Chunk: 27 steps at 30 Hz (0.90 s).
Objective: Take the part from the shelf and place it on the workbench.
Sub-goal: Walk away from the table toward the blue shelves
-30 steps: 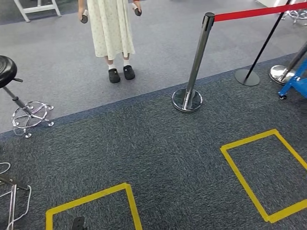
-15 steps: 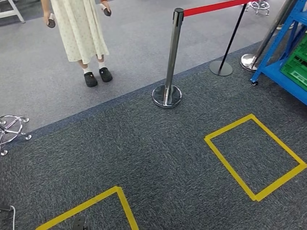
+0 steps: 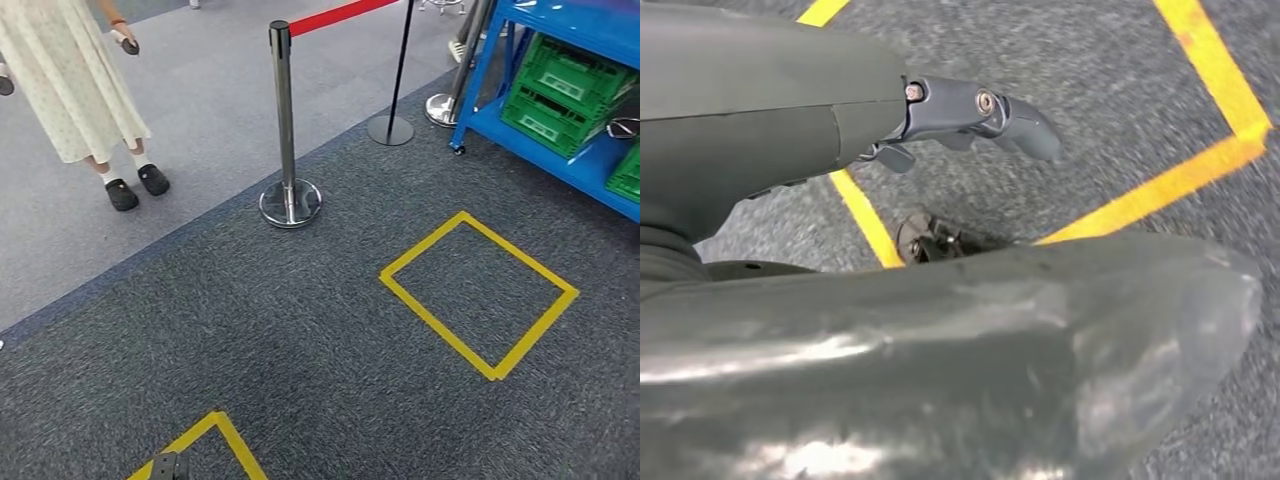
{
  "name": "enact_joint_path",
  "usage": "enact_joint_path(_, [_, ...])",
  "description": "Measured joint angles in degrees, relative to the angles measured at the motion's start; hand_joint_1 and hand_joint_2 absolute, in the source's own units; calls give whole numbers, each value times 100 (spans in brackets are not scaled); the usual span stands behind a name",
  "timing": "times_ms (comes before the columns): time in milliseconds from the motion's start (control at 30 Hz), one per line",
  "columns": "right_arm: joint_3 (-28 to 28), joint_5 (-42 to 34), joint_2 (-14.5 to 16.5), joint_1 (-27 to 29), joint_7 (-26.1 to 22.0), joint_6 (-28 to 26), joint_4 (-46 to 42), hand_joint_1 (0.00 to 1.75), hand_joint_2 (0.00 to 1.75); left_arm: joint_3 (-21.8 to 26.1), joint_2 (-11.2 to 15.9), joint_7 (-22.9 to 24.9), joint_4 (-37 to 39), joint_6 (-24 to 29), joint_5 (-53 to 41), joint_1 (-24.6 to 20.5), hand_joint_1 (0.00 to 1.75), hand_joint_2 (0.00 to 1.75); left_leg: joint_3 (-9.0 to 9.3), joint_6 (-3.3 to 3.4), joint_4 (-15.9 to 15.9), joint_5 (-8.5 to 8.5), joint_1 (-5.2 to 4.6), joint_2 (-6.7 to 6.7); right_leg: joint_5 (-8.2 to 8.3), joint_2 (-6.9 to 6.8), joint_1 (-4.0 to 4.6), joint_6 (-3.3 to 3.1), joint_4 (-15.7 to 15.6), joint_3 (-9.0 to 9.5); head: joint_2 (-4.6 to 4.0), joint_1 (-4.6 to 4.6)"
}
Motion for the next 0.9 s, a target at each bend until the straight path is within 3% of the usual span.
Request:
enact_joint_path(67, [0,1,-1,10,2,-2,-1,0,0,-1,-3,0,5,0,0,-9,0,0,72,65,-195,4,1,-80,23,107,0,82,-22,-45,0,-11])
enact_joint_path(133, [0,-2,-1,44,5,-3,0,0,0,-1,-4,0,6,0,-1,-20,0,0,67,161,-202,28,-1,28,36,121,-16,151,-45,-76,0,-9])
enact_joint_path(200, [0,-7,-1,52,8,-4,0,0,0,-1,-7,0,7,0,-2,-20,0,0,70,246,-221,45,5,161,-168,-151,4,190,270,-230,0,37])
enact_joint_path(267, [1,-10,-1,33,8,-4,0,0,0,1,-7,0,7,0,-2,-2,0,0,72,291,-222,35,-22,315,-564,-474,21,205,1022,-586,0,79])
enact_joint_path(333, [2,-10,-1,29,8,-3,1,0,0,1,-4,0,7,0,-2,13,0,0,78,304,-221,23,-45,473,-757,-571,19,209,1588,-849,0,83])
enact_joint_path(367, [1,-10,-1,36,8,-3,1,0,0,1,-4,0,7,0,-2,12,0,0,88,303,-220,13,-50,545,-693,-590,19,206,1569,-826,0,84])
enact_joint_path(400, [1,-10,-1,43,8,-3,0,0,0,1,-4,0,8,-1,-2,10,0,0,105,295,-220,1,-52,610,-543,-618,20,199,1332,-690,0,84])
enact_joint_path(467, [0,-10,-1,40,8,-3,-1,0,0,1,-5,0,10,-2,-2,8,0,0,158,251,-213,-41,-69,730,-202,-831,36,170,538,-242,0,89])
enact_joint_path(533, [0,-9,1,20,8,-2,0,0,0,1,-5,0,11,0,-2,7,0,0,203,189,-207,-78,-99,826,-66,-984,60,110,76,11,0,84])
enact_joint_path(633, [0,-7,1,31,8,-1,1,0,0,-1,-5,0,11,10,-3,-12,0,0,257,93,-237,-100,-91,929,-54,-829,75,-3,16,11,0,81])
enact_joint_path(700, [-2,-6,1,37,8,-1,0,0,0,-2,-8,0,11,14,-4,-24,0,0,187,29,-27,-274,-74,748,-23,-703,42,-72,-25,26,0,61])
enact_joint_path(767, [-3,-4,2,22,8,1,0,0,0,-2,-7,0,11,18,-5,-18,0,0,-130,-2,646,-633,-68,479,-3,-572,20,-108,-38,24,0,28])
enact_joint_path(833, [-4,-3,3,18,8,1,0,0,0,-1,-1,0,11,23,-4,-4,0,0,-483,-10,1290,-829,-68,393,1,-417,17,-118,-37,19,0,14])
enact_joint_path(867, [-4,-3,3,23,7,0,-1,0,0,-1,2,0,11,24,-4,0,0,0,-546,-6,1349,-758,-67,381,2,-333,15,-116,-37,21,0,14])
enact_joint_path(900, [-5,-2,3,27,7,-1,0,0,0,-1,4,0,11,24,-4,1,0,0,-500,1,1184,-583,-65,362,5,-249,11,-109,-36,24,0,13])
